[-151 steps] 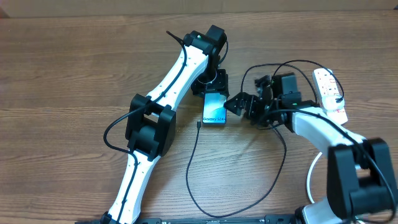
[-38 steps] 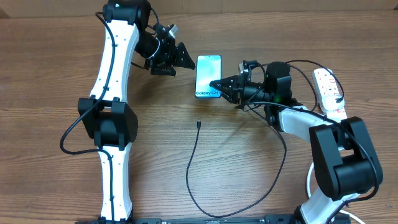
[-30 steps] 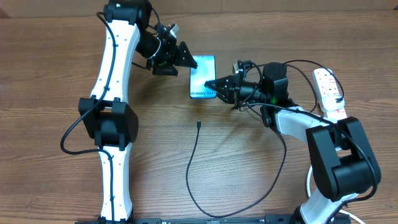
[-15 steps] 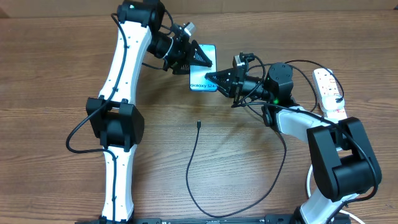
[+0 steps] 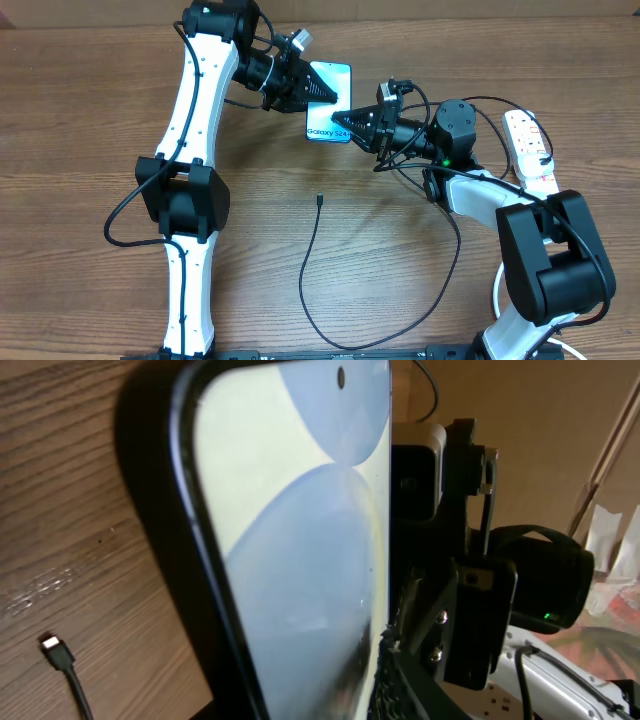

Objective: Plug charger to phone and switch on socket

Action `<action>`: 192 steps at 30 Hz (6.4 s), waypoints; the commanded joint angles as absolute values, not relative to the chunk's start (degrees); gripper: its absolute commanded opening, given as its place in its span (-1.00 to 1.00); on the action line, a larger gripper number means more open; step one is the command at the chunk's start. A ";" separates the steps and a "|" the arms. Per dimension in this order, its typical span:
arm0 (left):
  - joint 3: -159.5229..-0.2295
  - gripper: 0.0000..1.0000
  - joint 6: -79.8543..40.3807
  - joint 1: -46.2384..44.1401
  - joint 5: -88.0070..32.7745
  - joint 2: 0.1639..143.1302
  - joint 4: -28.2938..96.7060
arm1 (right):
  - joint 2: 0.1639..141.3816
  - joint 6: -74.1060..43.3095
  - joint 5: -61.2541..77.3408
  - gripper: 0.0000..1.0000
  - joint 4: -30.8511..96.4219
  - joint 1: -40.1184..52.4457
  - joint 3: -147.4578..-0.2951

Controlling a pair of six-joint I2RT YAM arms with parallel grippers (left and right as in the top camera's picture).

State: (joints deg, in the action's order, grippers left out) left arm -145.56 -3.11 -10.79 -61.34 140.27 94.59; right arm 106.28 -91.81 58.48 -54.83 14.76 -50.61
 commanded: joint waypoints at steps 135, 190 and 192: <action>-86.30 -0.92 -39.07 -16.75 -88.58 108.73 91.33 | 90.02 -29.91 30.46 1.00 36.12 8.97 -51.07; -86.30 -0.92 -29.56 -3.29 -53.45 108.73 63.86 | 90.02 -37.63 13.98 -0.19 40.64 28.60 -53.28; -86.30 -0.92 -28.80 -1.83 -53.52 108.73 63.99 | 90.02 -38.00 12.27 -0.33 41.32 31.05 -55.48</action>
State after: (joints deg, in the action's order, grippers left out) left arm -86.32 -33.12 -3.49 -50.57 109.58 63.61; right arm 90.89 -35.81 18.04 41.01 28.01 -51.51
